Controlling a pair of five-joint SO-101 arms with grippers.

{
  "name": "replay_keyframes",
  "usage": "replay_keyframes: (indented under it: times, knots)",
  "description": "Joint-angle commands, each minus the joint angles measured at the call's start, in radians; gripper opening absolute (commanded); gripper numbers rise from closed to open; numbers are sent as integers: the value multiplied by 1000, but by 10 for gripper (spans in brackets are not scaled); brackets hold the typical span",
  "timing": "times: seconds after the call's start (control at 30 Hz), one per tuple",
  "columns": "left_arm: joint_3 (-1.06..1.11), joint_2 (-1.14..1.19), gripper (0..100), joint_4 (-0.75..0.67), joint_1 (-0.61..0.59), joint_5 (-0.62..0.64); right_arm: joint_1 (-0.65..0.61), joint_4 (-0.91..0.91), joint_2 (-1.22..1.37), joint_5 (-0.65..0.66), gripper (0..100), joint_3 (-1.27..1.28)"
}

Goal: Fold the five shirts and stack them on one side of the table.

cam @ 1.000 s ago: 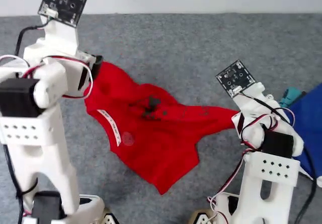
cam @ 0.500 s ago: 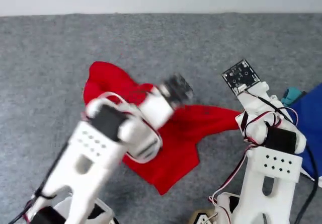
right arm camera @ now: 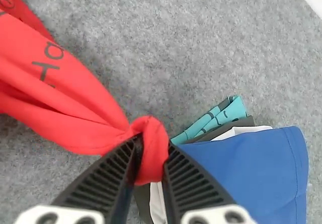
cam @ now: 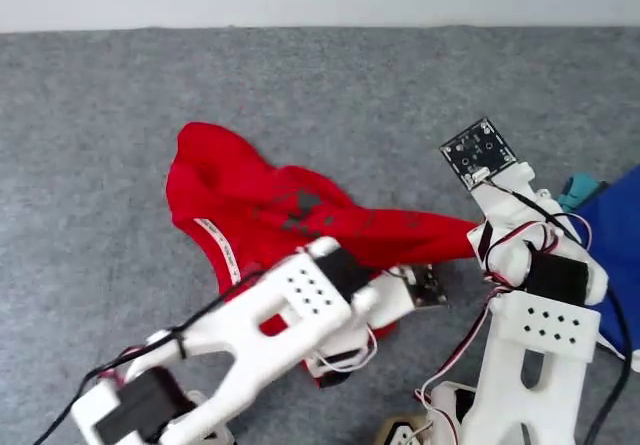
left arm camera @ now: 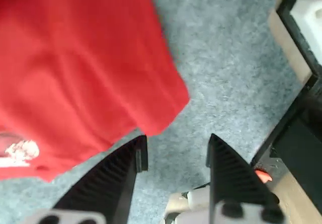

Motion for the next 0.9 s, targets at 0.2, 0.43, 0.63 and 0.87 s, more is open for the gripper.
replay_keyframes:
  times: [0.2, 0.43, 0.63, 0.87]
  knots:
    - [12, 147, 200, -124, 20, 3, 16, -21, 25, -8, 9, -9]
    - [5, 252, 200, -147, 17, 2, 16, -25, 25, -8, 9, -9]
    - [25, 273, 200, -180, 15, 3, 16, -67, 25, -6, 9, -9]
    - [45, 359, 169, -272, 18, 78, 16, -68, 25, -5, 9, -9]
